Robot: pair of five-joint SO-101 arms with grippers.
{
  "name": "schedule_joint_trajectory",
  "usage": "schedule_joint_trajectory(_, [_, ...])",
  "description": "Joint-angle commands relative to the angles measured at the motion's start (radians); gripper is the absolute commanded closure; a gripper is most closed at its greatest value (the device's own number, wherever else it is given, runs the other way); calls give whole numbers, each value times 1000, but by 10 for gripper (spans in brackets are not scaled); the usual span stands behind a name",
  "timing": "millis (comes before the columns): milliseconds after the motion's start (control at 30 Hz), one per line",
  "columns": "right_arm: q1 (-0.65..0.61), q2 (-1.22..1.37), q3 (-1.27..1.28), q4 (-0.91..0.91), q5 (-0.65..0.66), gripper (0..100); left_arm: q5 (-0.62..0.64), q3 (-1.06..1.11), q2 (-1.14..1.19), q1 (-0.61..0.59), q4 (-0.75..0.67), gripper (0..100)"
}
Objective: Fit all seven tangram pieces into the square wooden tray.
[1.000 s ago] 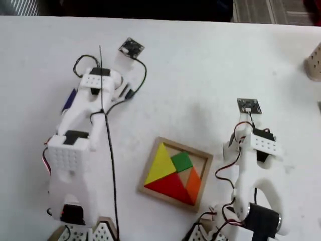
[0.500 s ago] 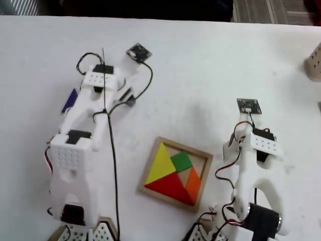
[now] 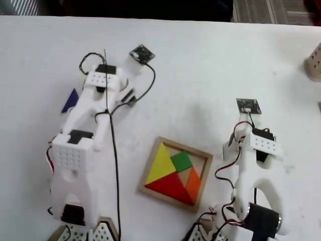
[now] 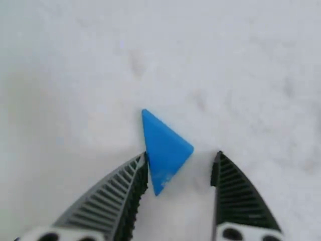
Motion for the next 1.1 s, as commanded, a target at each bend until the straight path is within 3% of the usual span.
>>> schedule_joint_trajectory(0, [-16,-31,0,-10,-2,981,-14,-95,56,27,11,849])
schedule_joint_trajectory(467, [-18,-31,2,-22,-2,981,-106,-500,225,61,451,865])
schedule_joint_trajectory(567, [-18,-31,9,-33,-2,981,-106,-526,223,88,516,917])
schedule_joint_trajectory(767, [-18,-31,9,-36,-2,981,-103,-525,223,160,652,906])
schedule_joint_trajectory(1067, [-18,-31,9,-38,34,981,29,-471,173,209,690,906])
